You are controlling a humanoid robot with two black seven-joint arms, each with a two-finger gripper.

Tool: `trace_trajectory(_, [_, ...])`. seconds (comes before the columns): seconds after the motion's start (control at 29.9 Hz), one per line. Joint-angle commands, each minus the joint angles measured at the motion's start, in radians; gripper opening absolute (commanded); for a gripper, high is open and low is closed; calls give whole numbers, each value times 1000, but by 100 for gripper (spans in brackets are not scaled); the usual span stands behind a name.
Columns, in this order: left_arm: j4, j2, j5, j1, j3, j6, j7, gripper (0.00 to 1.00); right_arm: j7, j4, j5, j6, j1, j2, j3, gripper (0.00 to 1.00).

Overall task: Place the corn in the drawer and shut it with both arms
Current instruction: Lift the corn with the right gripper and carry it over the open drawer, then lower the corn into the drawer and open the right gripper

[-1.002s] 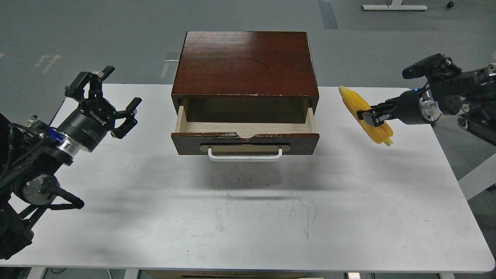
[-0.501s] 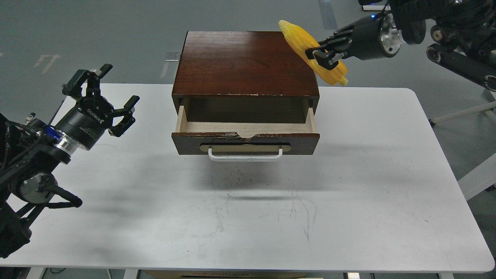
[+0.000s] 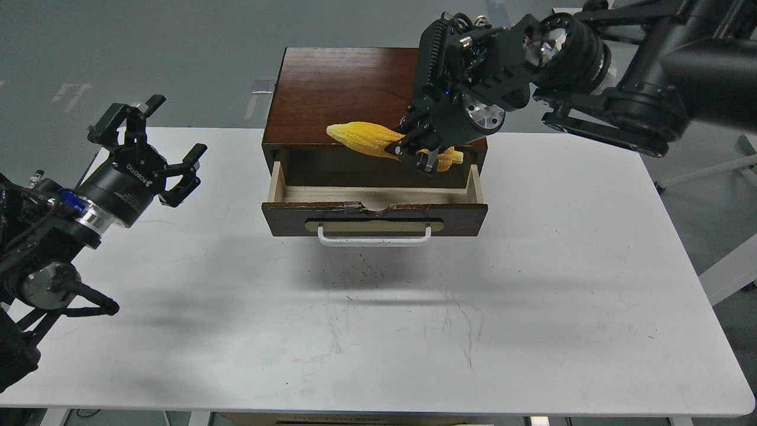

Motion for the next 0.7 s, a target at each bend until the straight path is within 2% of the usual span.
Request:
trace_trajectory(0.0, [0,1,0,0,0,0,0,100,0,-10,-26,-50,-4,38,-36,7])
trace_trajectory(0.23, [0,3,0,2,0,0,0,100,0,-49,-25,-56,-55,76,-38,9])
trace_trajectory(0.33, [0,1,0,2,0,0,0,100,0,-68,-25,-56,-79,82,-38,16])
trace_trajectory(0.5, [-2,-2,5,2,0,0,0,100,0,-76,-23,-59,-87,81,-35,46])
trace_trajectory(0.53, [0,-4,6,2,2,0,0,100,0,-74,-20,-62,-87,78,-32,60])
trace_trajectory(0.6, [0,-5,6,2,2,0,1,100,0,-74,-17,-67,-87,76,-30,68])
trace_trajectory(0.67, [0,-5,6,2,2,0,1,100,0,-73,-11,-94,-86,73,-27,81])
